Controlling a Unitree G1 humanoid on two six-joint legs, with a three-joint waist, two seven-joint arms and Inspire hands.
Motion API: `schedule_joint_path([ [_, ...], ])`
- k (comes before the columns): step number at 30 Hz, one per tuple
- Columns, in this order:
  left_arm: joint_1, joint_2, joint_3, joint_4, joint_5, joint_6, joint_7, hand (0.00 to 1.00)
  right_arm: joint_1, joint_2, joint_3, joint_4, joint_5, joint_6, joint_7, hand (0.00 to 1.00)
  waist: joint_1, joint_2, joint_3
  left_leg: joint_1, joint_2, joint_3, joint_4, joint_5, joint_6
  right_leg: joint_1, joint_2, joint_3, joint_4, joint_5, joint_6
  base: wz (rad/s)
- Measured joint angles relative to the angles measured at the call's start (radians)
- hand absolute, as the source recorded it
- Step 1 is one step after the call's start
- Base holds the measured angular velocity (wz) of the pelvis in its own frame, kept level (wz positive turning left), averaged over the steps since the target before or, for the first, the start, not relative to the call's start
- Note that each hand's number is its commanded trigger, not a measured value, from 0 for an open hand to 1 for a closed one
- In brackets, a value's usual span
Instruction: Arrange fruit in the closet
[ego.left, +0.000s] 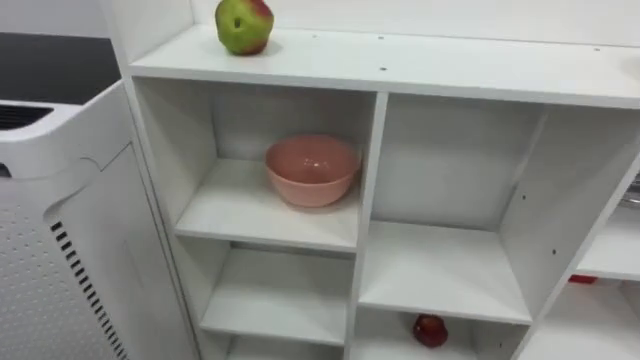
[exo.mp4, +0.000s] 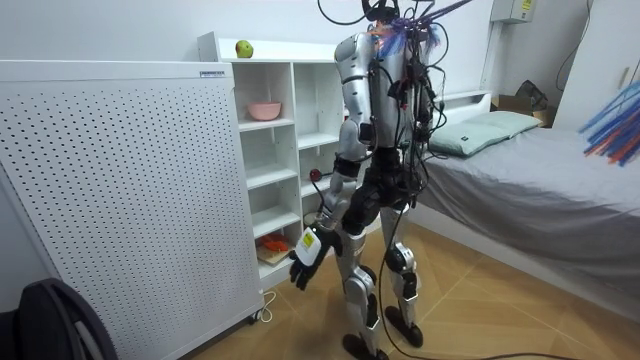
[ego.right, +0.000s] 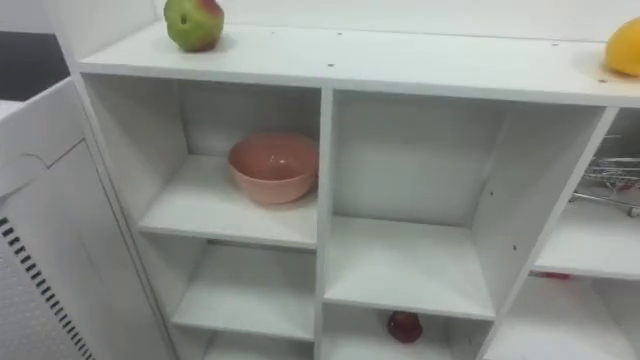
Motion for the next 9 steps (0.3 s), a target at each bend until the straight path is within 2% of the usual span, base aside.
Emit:
schedule_joint_path([
  [5,-0.020,-0.026,0.060,0.001,0.025,0.001,-0.003,0.00,0.004,0.021,-0.028,0.024,-0.012,0.031,0.008,0.00,-0.001,0.012,0.0060,0.088,-0.003,0.020,-0.036,0.000,0.000,0.075,0.005,0.029,-0.045,0.015,0.008,-0.17],
  [9,-0.019,-0.039,0.067,0.006,0.025,0.005,-0.004,0.00,0.003,0.029,-0.074,0.037,-0.009,0.043,0.024,0.00,-0.005,0.022,0.0044,0.103,0.003,0.028,-0.049,0.001,0.001,0.083,0.005,0.035,-0.044,0.018,0.008,-0.09],
])
